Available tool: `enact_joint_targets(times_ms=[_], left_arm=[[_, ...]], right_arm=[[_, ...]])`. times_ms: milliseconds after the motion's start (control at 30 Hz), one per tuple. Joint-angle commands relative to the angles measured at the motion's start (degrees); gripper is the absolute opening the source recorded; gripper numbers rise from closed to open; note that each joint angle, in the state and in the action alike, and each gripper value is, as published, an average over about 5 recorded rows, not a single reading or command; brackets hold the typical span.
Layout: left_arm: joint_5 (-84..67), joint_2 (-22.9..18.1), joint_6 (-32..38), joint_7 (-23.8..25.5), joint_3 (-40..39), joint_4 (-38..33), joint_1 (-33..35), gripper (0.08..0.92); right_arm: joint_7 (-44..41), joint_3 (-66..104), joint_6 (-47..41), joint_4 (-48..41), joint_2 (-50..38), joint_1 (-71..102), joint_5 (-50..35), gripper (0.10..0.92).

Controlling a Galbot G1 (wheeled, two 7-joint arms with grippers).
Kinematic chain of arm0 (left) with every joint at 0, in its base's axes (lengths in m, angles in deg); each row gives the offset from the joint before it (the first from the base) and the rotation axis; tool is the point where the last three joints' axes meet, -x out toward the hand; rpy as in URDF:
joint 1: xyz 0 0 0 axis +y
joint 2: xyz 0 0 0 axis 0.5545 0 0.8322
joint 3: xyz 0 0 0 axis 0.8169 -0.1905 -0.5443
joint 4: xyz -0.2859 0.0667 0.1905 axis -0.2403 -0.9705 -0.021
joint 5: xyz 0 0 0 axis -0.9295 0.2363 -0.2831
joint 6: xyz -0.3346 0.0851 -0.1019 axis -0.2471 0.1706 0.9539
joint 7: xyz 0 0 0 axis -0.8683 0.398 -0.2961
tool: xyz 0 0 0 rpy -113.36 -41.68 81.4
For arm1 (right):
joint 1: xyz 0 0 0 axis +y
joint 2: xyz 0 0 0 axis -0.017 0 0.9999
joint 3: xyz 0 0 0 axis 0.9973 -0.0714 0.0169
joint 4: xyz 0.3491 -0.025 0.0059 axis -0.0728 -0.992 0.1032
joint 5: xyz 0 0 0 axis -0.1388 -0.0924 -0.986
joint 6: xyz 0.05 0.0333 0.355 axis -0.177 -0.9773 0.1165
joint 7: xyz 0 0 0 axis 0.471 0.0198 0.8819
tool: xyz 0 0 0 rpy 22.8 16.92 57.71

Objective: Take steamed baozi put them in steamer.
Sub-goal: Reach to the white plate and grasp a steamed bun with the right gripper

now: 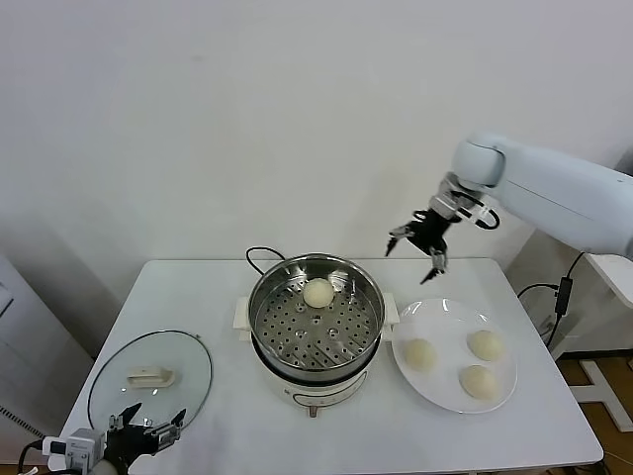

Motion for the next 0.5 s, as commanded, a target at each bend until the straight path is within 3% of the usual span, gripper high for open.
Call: enact_joint_targets(times_ms=[33, 500], left_arm=[[0.0, -0.2, -0.1, 0.0, -0.1, -0.1, -0.2, 0.823], [0.0, -0.6, -0.1, 0.0, -0.4, 0.1, -0.4, 0.823]], right_arm=[[4.0, -5.3, -15.2, 4.5, -7.8, 2.9, -5.9, 0.823], [11.7, -1.2, -18.6, 3.5, -5.7, 13.4, -3.0, 0.823]])
